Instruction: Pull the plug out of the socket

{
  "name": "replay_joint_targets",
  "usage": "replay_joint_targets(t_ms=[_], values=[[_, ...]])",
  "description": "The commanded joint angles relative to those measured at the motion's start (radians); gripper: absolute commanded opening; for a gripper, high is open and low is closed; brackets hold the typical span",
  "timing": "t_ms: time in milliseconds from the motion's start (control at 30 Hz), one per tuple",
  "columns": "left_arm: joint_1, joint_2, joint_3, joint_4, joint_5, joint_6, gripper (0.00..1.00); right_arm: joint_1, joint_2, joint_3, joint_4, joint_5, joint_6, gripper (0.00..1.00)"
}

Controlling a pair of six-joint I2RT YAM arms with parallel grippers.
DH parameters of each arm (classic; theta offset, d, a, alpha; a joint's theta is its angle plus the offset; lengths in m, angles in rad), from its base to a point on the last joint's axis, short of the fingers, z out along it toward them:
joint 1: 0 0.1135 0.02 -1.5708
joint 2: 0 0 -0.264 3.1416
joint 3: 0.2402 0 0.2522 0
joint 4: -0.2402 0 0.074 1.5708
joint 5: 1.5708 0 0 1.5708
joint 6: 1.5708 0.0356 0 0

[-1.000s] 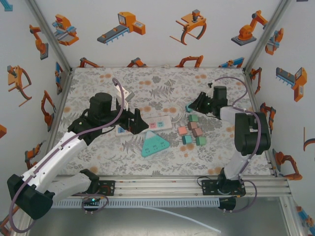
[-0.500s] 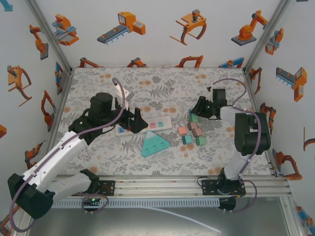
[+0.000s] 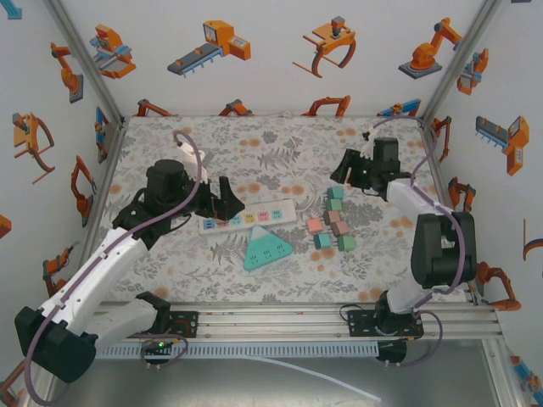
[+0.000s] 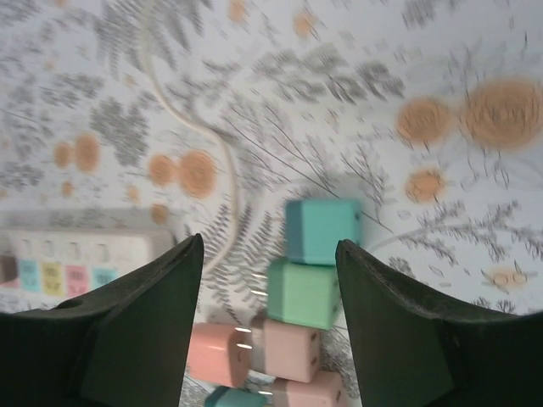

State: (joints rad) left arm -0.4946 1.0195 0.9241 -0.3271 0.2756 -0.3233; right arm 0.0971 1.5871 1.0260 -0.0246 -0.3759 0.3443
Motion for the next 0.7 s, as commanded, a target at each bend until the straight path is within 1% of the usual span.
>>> replay_joint_targets(t_ms=[0,67,133,267,367,467,533,667], values=[[0.063,-0.019,-0.008,-0.020,-0.038,-0.124,0.97,0.065,-0.060,0.064,0.032,-0.048,-0.078,0.58],[0.097,-0.015,0.003,-0.059,-0.055,-0.136,0.97,0.112,-0.072,0.093,0.042,-0.072,-0.139,0.58],[0.136,-0.012,-0.003,-0.055,-0.043,-0.162,0.97,0.171,-0.075,0.120,0.053,-0.087,-0.208,0.57],[0.226,0.018,-0.017,-0.042,-0.014,-0.244,0.97,0.285,-0.049,0.147,0.160,-0.154,-0.303,0.57],[0.267,0.053,-0.014,-0.051,-0.051,-0.267,0.97,0.368,-0.009,0.176,0.213,-0.223,-0.403,0.56],[0.303,0.092,-0.006,-0.061,-0.104,-0.281,0.97,0.441,0.049,0.234,0.191,-0.304,-0.520,0.56],[0.319,0.116,-0.001,-0.075,-0.138,-0.285,0.97,0.486,0.089,0.276,0.174,-0.334,-0.574,0.56],[0.357,0.168,-0.002,-0.094,-0.172,-0.288,0.97,0.574,0.169,0.359,0.113,-0.354,-0.682,0.56]])
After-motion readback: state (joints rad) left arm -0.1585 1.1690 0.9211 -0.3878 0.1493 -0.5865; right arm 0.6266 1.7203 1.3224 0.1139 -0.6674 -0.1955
